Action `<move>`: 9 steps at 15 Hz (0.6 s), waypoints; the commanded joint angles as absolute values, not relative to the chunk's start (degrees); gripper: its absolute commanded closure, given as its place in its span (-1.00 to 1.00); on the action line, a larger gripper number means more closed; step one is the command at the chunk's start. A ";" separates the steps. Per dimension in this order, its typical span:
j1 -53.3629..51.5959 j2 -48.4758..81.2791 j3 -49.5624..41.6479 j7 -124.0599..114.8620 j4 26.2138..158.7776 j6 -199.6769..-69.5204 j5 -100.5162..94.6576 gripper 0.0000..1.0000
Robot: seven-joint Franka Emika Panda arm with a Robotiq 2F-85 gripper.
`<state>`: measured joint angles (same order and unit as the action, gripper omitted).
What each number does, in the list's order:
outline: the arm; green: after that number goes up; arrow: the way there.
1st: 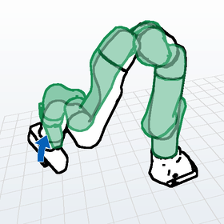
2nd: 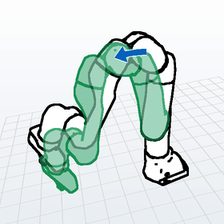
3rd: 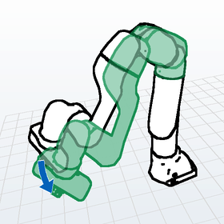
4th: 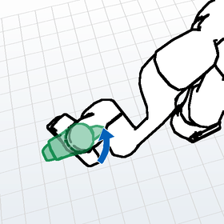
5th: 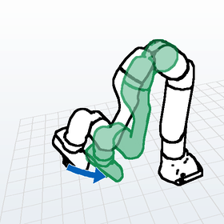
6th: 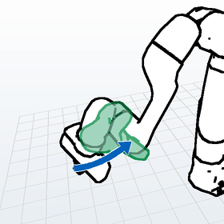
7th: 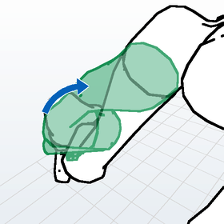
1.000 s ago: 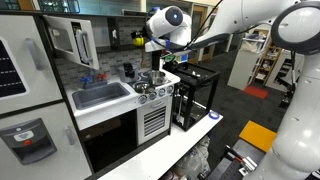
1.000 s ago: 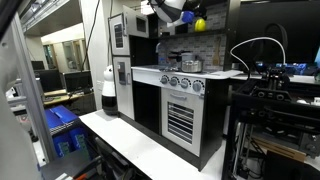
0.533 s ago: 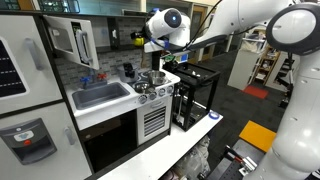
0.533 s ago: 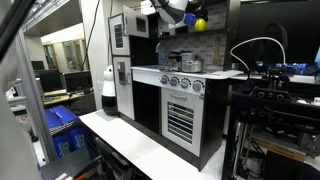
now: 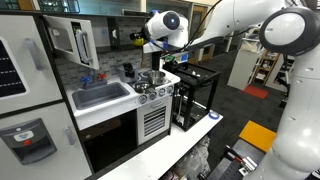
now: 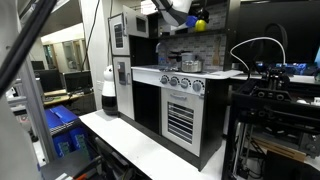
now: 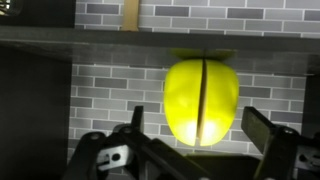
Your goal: Put the yellow object in the pot
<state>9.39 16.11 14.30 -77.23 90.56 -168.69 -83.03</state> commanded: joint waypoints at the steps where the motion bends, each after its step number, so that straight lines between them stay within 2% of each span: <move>1: 9.15 18.05 13.87 -79.07 87.90 -170.42 -85.46 -0.36; 5: 9.09 18.47 13.86 -79.24 87.14 -170.67 -85.52 0.21; 9: 9.13 17.81 13.93 -79.20 87.86 -170.55 -85.29 0.24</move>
